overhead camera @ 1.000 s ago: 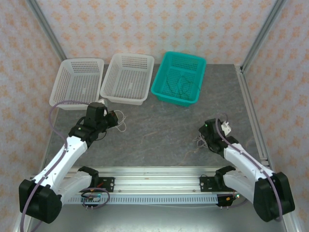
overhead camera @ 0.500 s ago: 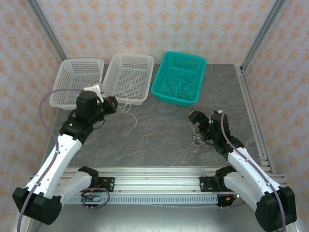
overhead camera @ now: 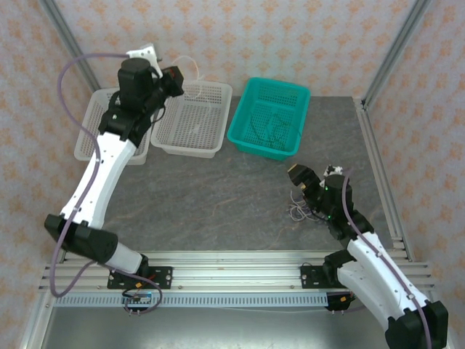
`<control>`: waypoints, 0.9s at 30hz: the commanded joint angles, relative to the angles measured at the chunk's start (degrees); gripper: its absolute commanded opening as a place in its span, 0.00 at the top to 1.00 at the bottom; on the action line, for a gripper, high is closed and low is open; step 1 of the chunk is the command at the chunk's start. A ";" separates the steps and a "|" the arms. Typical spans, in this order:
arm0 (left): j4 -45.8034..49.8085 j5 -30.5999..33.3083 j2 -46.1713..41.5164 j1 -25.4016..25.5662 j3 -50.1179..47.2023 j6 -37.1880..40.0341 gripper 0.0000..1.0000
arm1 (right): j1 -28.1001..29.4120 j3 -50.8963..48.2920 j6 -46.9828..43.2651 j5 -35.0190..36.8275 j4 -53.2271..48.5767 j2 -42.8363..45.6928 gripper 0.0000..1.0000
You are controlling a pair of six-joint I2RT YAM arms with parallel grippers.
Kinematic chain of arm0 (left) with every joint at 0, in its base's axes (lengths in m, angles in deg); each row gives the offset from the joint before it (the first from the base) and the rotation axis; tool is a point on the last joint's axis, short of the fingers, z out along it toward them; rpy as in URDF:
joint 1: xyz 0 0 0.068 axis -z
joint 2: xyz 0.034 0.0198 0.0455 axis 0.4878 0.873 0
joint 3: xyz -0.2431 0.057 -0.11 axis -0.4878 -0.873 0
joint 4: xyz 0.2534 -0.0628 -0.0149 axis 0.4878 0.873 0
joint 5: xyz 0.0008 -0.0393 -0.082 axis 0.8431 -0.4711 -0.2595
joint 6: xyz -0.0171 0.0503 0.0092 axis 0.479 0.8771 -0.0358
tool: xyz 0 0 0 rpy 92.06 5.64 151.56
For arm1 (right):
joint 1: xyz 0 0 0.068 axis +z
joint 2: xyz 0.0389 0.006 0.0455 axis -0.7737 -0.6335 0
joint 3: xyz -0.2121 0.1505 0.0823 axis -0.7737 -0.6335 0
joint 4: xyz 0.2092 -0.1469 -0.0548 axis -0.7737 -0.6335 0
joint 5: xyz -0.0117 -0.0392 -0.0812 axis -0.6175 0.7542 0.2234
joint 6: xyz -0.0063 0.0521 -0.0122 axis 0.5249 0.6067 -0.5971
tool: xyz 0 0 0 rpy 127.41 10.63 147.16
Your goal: Untangle the cables
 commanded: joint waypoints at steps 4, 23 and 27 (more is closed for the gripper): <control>2.86 3.23 9.68 -2.20 9.60 2.42 1.00 | 0.08 -2.43 1.29 3.14 -4.29 3.81 0.03; 0.83 -2.00 12.64 -3.50 1.68 -2.08 0.60 | -0.03 -1.49 4.19 10.71 -12.08 4.00 0.03; -3.14 -5.57 5.13 -2.95 -4.81 -4.62 0.61 | -0.05 0.03 5.51 13.62 -15.52 1.60 0.03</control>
